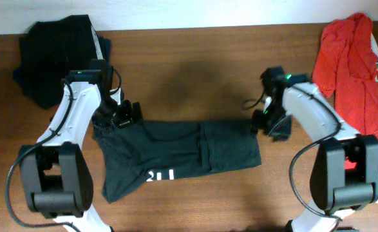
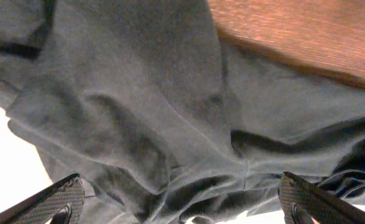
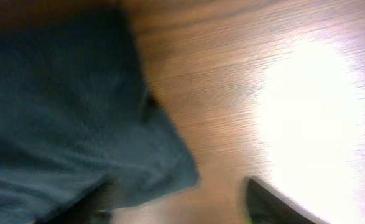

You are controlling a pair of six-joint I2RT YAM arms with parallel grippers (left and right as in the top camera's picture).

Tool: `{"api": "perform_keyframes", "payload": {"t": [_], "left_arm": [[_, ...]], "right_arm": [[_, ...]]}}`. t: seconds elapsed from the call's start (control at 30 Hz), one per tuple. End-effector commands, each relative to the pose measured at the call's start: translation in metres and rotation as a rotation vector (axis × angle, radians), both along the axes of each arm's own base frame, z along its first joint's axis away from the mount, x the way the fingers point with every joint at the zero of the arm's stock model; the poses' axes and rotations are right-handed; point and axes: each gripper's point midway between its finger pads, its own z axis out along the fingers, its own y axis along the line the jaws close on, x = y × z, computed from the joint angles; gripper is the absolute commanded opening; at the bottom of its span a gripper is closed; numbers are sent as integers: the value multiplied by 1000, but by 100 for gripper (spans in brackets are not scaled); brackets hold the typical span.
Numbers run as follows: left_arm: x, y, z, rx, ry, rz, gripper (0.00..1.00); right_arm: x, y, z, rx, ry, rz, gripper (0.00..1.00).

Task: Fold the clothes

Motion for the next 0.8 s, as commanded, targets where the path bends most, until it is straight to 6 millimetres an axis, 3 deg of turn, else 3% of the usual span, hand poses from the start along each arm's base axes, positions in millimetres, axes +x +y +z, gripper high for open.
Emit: {"api": "perform_keyframes", "payload": {"t": [0.0, 0.07, 0.2, 0.5, 0.67, 0.77], "left_arm": [[-5, 13, 38, -4, -96, 3, 99], [-8, 50, 35, 0, -74, 78, 99], [-16, 75, 26, -151, -57, 48, 99], [-24, 68, -46, -265, 111, -3, 99], [-24, 70, -61, -261, 132, -9, 99], [-35, 66, -78, -282, 194, -1, 99]], "right_arm": [[25, -68, 45, -57, -86, -161, 99], [19, -108, 51, -49, -83, -288, 99], [1, -153, 50, -48, -62, -435, 99], [0, -157, 50, -33, -66, -459, 99], [0, -157, 50, -33, -66, -459, 99], [0, -157, 50, -33, -66, -459, 99]]}}
